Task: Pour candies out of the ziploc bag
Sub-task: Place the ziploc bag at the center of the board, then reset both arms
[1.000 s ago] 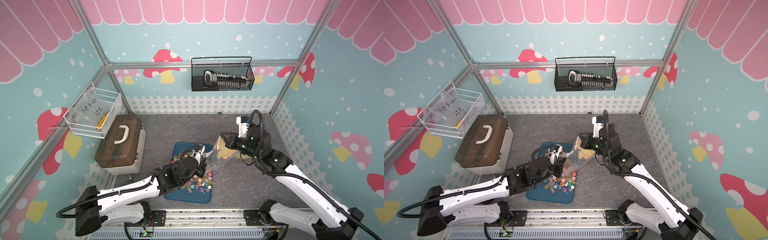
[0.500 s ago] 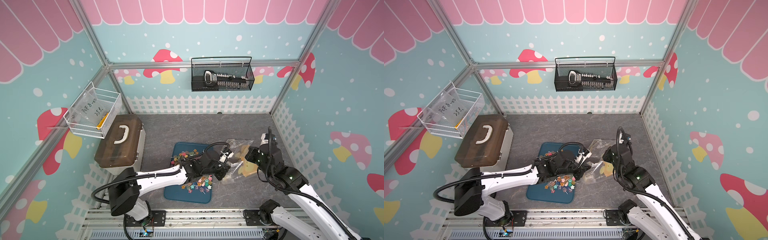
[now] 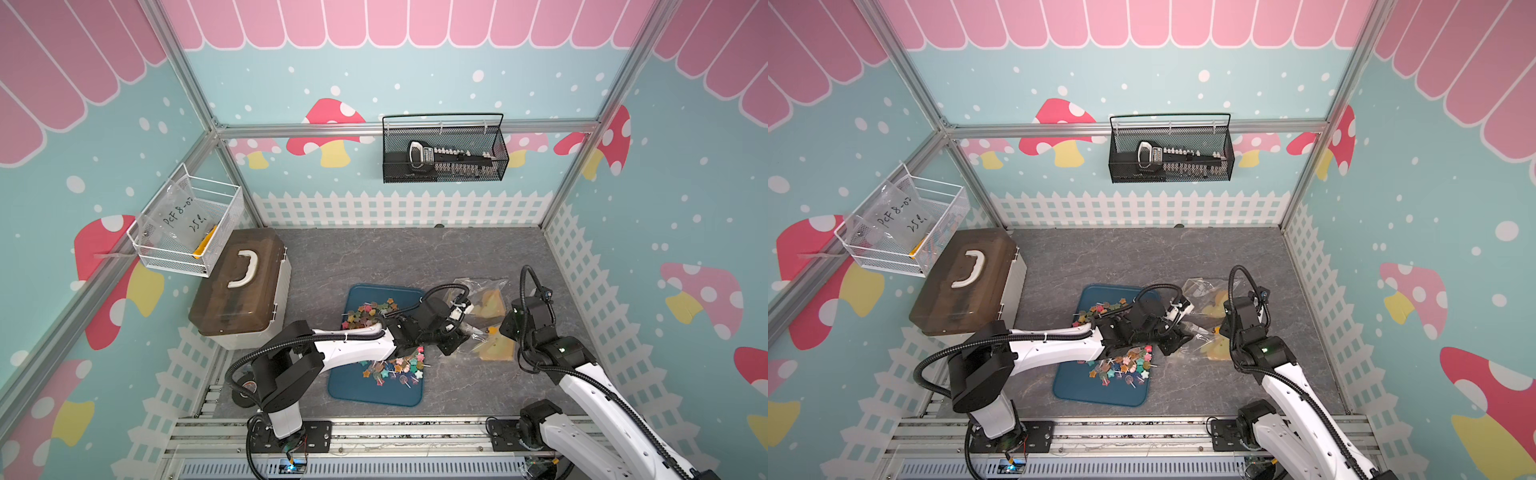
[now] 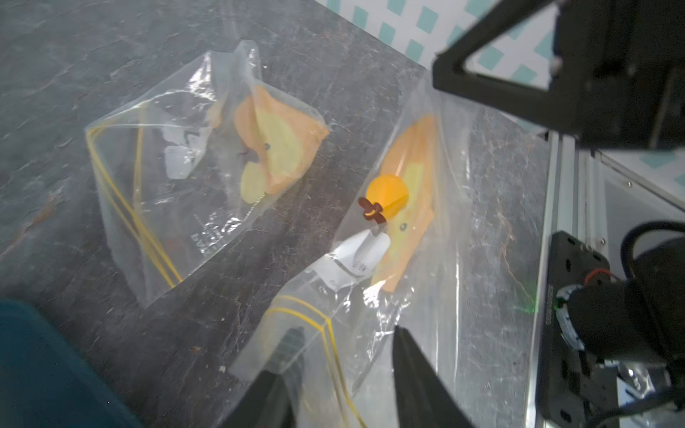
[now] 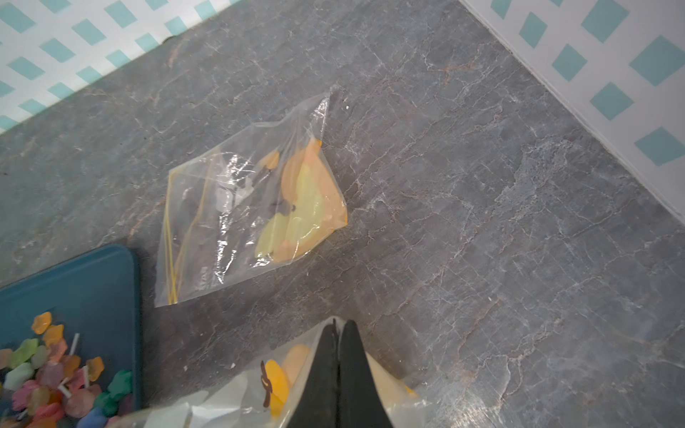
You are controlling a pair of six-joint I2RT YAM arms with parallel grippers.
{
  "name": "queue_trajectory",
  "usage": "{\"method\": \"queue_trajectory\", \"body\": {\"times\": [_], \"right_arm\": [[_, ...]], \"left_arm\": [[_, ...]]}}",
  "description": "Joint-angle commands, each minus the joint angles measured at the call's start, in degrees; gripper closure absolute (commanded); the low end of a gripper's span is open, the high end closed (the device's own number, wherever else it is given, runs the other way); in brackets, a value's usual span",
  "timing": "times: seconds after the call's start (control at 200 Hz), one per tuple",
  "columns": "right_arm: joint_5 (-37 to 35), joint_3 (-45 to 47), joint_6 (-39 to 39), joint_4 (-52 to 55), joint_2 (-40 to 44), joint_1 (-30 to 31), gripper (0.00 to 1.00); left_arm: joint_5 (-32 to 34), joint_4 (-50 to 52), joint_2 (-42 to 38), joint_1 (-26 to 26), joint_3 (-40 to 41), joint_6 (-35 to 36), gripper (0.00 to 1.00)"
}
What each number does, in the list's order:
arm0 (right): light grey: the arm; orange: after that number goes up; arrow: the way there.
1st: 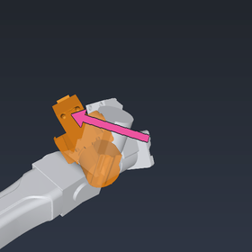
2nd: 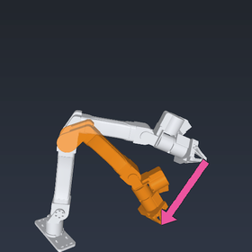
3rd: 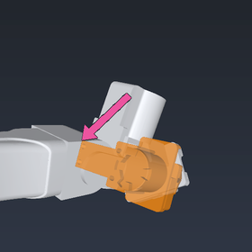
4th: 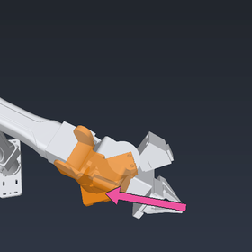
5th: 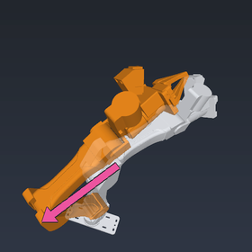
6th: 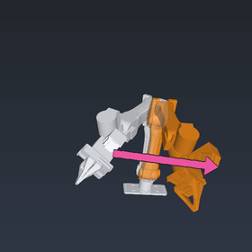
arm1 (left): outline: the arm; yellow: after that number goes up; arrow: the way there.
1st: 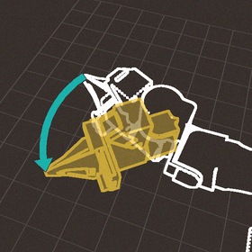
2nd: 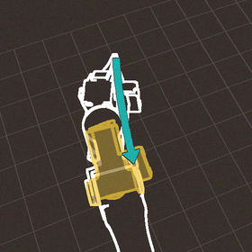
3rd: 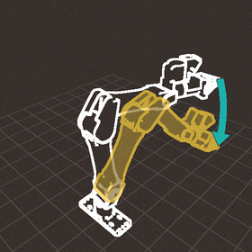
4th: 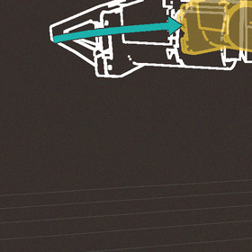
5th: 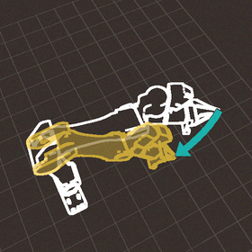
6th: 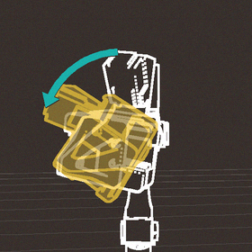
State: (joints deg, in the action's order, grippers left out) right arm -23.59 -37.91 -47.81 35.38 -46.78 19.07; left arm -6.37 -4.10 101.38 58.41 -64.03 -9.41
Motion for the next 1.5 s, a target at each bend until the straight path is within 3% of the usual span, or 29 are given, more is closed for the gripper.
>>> {"method": "queue_trajectory", "body": {"times": [0.0, 0.01, 0.025, 0.155, 0.255, 0.56, 0.645, 0.736, 0.861, 0.976, 1.066, 1.141, 1.221, 1.276, 1.381, 1.431, 1.491], "right_arm": [[-1.63, 0.41, 1.03, -2.4, -0.39, -0.74, 0.94], [-1.65, 0.32, 1.16, -2.5, -0.36, -0.78, 0.92], [-1.7, 0.23, 1.33, -2.69, -0.33, -0.86, 0.89], [-1.69, -1.65, 2.94, -3.37, -1.65, -1.88, 0.62], [-1.48, -3.85, 3.9, -3.7, -3.66, -2.47, 0.53], [0.03, -9.55, 6.63, -8.4, -6.14, -3.67, 0.48], [1.22, -11.0, 9.29, -10.59, -6.85, -4.36, 0.48], [5.1, -11.85, 14.8, -15.92, -8.29, -5.95, 0.46], [7.23, -10.93, 24.04, -25.26, -11.4, -8.44, 0.38], [7.43, -4.05, 37.2, -39.04, -12.36, -9.47, 0.26], [7.34, 5.84, 45.52, -54.88, -12.56, -10.4, 0.21], [7.79, 12.36, 47.46, -65.13, -14.32, -12.53, 0.21], [6.85, 14.61, 47.26, -66.6, -18.18, -14.34, 0.2], [6.23, 16.15, 46.83, -69.12, -21.33, -14.93, 0.2], [4.38, 17.58, 46.75, -74.69, -27.6, -15.11, 0.2], [3.85, 17.05, 47.05, -76.24, -29.78, -15.25, 0.2], [5.42, 16.46, 46.79, -76.48, -30.64, -15.69, 0.2]], "left_arm": [[4.88, -2.48, -0.6, -1.91, -0.94, 0.11, 0.22], [5.29, -2.58, -0.89, -2.03, -0.97, 0.32, 0.08], [5.76, -2.53, -1.38, -2.22, -0.97, 0.69, 0.01], [11.71, -2.64, -6.63, -3.93, 0.04, 3.94, 0.01], [15.45, -1.96, -11.16, -4.9, 0.9, 7.39, 0.0], [24.26, 0.41, -27.38, -8.77, 6.23, 13.54, 0.01], [31.22, 0.04, -32.75, -10.6, 9.21, 15.06, 0.01], [36.24, -2.91, -38.87, -16.2, 15.04, 13.22, 0.01], [32.76, -4.25, -44.17, -32.54, 22.22, 3.64, 0.01], [28.82, -7.1, -42.16, -47.02, 27.11, -4.29, 0.01], [27.2, -13.82, -36.81, -52.41, 31.21, -4.58, 0.01], [26.08, -18.22, -32.54, -53.31, 33.61, -2.89, 0.01], [25.0, -21.42, -28.05, -53.53, 34.76, -0.75, 0.0], [23.48, -17.52, -25.65, -53.83, 32.82, 0.54, 0.01], [22.56, -25.49, -20.72, -54.15, 35.25, 3.9, 0.01], [21.79, -22.34, -20.34, -54.37, 33.66, 3.72, 0.01], [19.14, -25.96, -19.47, -54.39, 34.28, 5.62, 0.01]]}}
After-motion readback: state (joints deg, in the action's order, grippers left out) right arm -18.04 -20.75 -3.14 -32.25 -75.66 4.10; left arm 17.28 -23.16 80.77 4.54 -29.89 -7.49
